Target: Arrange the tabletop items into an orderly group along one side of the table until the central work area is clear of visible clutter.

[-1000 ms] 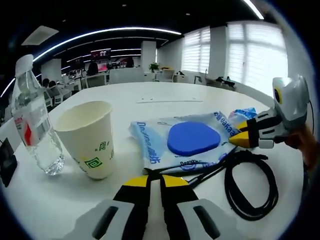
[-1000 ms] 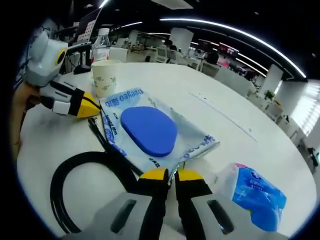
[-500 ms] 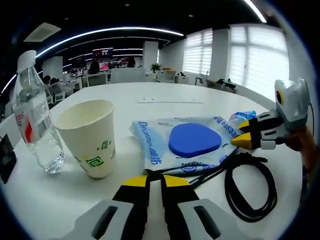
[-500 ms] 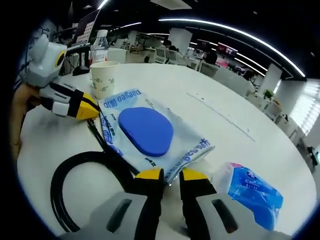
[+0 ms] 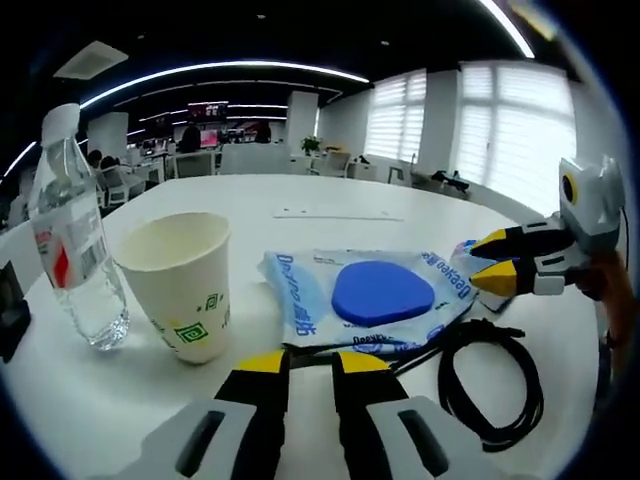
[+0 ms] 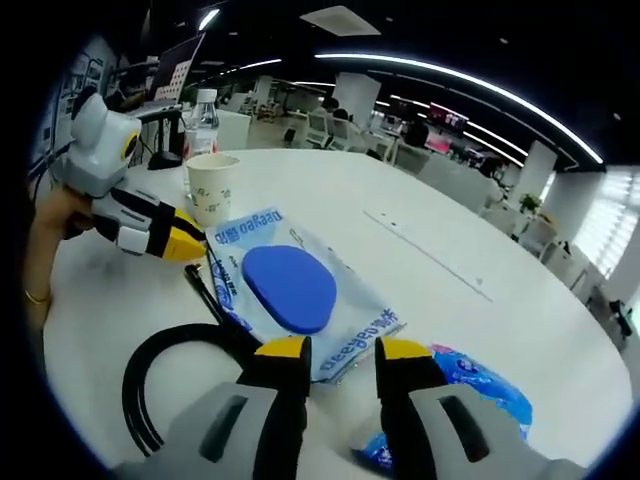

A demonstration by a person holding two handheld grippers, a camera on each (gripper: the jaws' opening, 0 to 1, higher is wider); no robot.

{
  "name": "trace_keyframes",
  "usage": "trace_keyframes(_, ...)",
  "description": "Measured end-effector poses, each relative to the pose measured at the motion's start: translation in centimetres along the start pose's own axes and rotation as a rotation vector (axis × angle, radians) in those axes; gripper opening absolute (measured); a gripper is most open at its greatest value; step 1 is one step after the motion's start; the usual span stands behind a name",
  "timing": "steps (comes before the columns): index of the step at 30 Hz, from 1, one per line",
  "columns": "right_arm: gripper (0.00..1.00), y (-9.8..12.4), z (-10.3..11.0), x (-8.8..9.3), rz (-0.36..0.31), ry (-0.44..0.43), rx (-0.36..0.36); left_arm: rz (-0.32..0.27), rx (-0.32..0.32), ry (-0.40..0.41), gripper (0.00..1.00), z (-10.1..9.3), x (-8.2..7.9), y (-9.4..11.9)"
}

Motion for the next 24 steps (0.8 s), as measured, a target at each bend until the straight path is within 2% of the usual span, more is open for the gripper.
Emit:
trace_keyframes(2,0.32,0.1,0.0,0.0,-0.003,-0.013,-0.012,-0.003,0.002,-0.018,0.18,0.0,0.0,0.0)
trace_keyframes(11,0.29,1.0,-0.2,-0.1,-0.030,-0.020,-0.032,-0.034,0.032,0.013,0.20,-0.2,0.4,1.0)
trace_keyframes(18,0.28,1.6,-1.8,0.3,-0.041,-0.048,-0.007,-0.030,0.051,0.015,0.20,-0.5,0.9,1.7)
trace_keyframes(24,0.28,3.2,-3.9,1.2,-0.056,-0.081,0.033,-0.069,0.072,-0.008,0.20,-1.8,-0.1,2.5)
Point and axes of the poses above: the point that each gripper's makers call its tool centre point, and the gripper's own axes: y roughly backward along the fingers, z roughly to its left, x roughly out of its underside, the point moved 6 cm from there along y, roughly backward along the fingers, and after that the axes turned 3 degrees about z, right-handed, at the moved point
